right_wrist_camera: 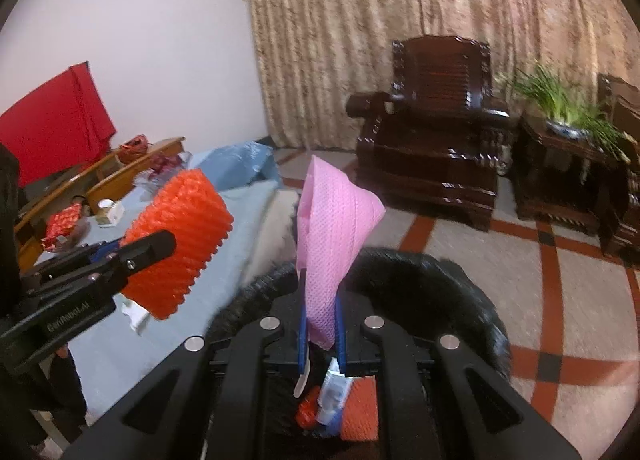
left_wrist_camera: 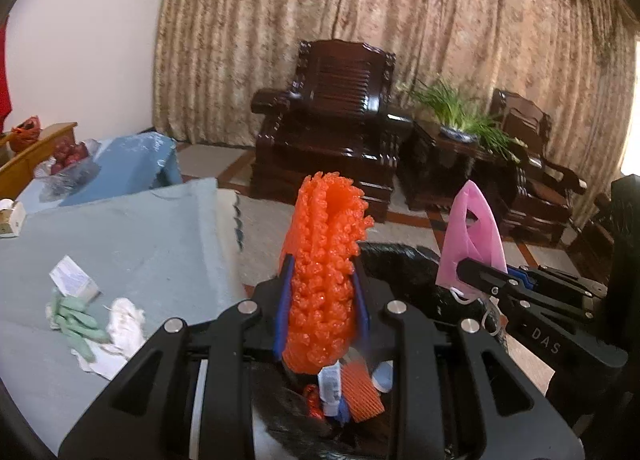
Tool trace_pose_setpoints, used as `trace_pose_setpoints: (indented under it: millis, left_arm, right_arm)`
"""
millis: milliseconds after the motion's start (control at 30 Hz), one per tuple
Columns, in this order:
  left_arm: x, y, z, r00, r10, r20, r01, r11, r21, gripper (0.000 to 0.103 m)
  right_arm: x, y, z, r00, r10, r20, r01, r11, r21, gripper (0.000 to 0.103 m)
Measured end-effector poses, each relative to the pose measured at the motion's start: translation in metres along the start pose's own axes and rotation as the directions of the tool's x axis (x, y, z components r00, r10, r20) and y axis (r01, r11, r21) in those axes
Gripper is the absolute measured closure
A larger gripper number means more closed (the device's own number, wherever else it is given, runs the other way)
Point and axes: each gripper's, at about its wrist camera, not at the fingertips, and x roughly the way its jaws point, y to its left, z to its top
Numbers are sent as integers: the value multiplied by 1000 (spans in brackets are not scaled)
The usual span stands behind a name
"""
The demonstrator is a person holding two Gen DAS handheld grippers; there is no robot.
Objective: Collect trash
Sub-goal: 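Carry the pink bag and orange net over the bin and open both tools, then move both tools back to the remaining trash on the table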
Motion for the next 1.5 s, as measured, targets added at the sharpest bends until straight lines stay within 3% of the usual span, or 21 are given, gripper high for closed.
trace_pose_setpoints:
  millis: [333,400,467,533,567,633,700,833,1100,1333,1500]
  left_arm:
    - [43,-21,-26,996,-33,-86,36,999,34,77]
    - [51,-21,-30,993,-44,-107,48,998,35,76]
    - [56,-20,-32,991,-54,-123,58,998,26,64]
    - [57,-18,-33,991,-51,-127,53,998,17,50]
    - [57,-16,-33,991,-49,-124,51,999,13,44]
    - [55,-14,-32,992,-44,-119,45,999,5,34]
    - [51,-7,-32,994,-22,-106,22,1000,-4,29]
    - [37,8,-31,997,18,-73,-19,1000,-11,17]
    - [-5,61,-27,990,137,-25,-138,989,-60,14]
    - [-46,118,-29,964,265,0,-264,958,-110,14]
    - [-73,160,-35,934,356,4,-352,925,-145,14]
  right_arm:
    - [17,-33,-39,993,-68,-95,72,997,41,92]
    - [20,-38,-44,991,-77,-109,82,996,44,87]
    - [23,-43,-48,989,-86,-121,92,995,47,82]
    - [25,-47,-53,986,-101,-135,108,993,47,64]
    - [26,-49,-55,983,-113,-145,121,991,48,46]
    - [24,-51,-59,981,-135,-141,143,988,49,34]
    - [23,-54,-60,977,-155,-143,163,985,47,6]
    - [17,-50,-55,979,-173,-110,180,982,59,6]
    - [20,-19,-33,991,-120,-58,123,991,45,6]
    - [35,44,-15,1000,-10,-29,9,1000,-30,6]
    - [50,87,-9,998,61,-25,-63,996,-67,6]
